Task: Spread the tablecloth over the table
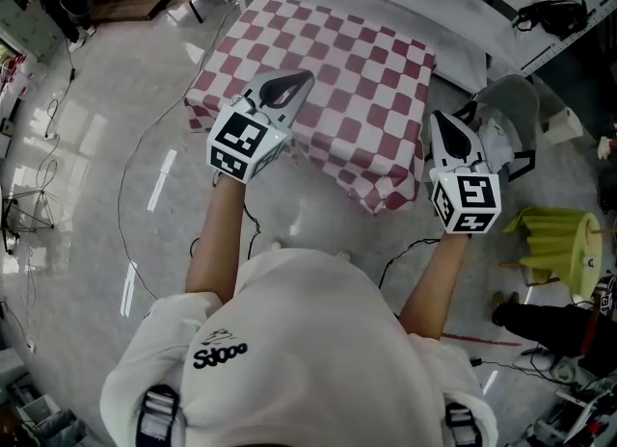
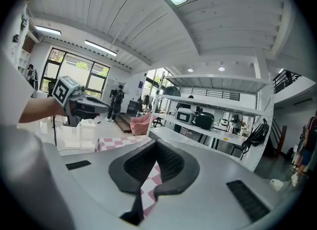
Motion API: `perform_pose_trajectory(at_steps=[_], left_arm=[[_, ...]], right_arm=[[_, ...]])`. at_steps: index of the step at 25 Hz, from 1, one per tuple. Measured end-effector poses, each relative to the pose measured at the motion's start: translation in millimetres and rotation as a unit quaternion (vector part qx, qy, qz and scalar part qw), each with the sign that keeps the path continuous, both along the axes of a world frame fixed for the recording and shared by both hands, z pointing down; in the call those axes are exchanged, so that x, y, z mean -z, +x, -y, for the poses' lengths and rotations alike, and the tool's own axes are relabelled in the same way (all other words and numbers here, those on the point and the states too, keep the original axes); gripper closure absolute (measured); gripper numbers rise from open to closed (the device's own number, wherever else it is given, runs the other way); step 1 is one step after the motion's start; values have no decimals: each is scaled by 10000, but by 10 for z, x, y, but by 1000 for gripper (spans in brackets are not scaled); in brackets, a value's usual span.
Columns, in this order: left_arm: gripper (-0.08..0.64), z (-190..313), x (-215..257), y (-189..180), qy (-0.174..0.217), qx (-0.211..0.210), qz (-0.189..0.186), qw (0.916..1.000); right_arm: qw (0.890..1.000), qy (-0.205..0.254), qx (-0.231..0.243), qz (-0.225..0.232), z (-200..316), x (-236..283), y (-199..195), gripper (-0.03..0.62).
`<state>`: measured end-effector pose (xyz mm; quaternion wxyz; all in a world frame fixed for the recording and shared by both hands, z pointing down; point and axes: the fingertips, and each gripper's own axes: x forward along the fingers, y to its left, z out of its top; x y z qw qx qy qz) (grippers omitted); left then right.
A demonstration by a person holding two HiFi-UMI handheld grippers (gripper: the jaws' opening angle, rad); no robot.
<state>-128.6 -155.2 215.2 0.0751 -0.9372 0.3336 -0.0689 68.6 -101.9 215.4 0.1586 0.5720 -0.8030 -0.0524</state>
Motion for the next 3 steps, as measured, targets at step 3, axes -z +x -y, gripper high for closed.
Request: perform_pose_trajectory(at_steps=[3], left_arm=[[528, 2, 9, 37, -18, -27, -42, 10000]], right_arm=[[10000, -36, -13, 19, -1, -31, 18, 571]])
